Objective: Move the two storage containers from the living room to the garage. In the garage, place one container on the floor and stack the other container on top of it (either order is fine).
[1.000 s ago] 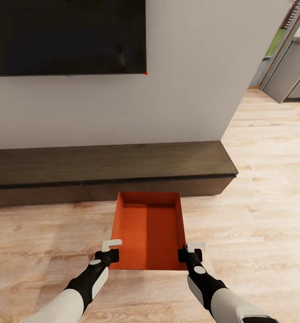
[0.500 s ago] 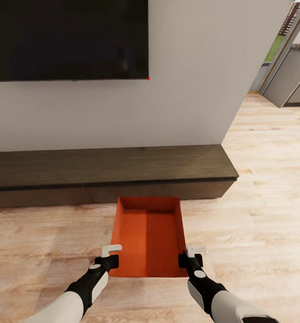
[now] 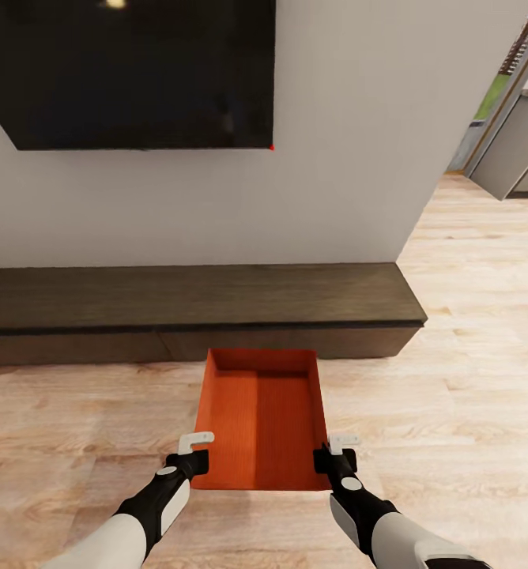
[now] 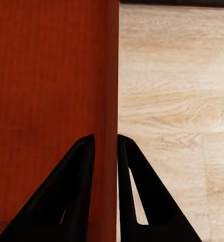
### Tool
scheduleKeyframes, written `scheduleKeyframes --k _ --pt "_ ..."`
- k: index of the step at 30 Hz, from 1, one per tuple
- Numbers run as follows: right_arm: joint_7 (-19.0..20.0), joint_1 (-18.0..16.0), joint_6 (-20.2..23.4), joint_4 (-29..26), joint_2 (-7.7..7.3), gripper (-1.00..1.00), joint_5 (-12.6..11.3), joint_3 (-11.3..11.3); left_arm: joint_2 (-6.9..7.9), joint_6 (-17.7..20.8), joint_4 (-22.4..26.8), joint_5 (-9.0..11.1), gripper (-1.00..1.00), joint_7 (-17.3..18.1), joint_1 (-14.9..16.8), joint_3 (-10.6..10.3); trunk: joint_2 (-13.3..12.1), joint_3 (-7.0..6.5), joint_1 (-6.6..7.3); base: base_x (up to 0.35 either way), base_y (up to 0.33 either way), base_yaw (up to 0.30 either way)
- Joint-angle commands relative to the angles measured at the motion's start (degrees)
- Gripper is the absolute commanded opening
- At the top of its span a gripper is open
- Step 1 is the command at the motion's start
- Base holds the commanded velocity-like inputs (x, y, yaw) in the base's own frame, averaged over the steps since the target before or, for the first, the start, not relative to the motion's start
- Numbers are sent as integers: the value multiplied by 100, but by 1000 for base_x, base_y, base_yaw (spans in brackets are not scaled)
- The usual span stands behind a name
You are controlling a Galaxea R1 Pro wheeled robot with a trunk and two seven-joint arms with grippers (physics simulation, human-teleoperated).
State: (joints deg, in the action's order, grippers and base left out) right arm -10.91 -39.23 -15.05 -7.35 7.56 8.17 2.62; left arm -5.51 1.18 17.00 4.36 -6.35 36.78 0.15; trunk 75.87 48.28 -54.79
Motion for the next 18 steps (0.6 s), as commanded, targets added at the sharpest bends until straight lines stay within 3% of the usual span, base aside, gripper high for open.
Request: scheduleKeyframes --k 1,18 --pt "64 -6 -165 -381 62 -100 132 177 -3 14 -13 3 -100 -121 -4 2 2 -6 0 0 0 82" --pt "64 -6 -165 -381 62 -100 132 178 -3 14 -5 -4 -100 -121 -4 -1 2 -163 0 0 0 82"
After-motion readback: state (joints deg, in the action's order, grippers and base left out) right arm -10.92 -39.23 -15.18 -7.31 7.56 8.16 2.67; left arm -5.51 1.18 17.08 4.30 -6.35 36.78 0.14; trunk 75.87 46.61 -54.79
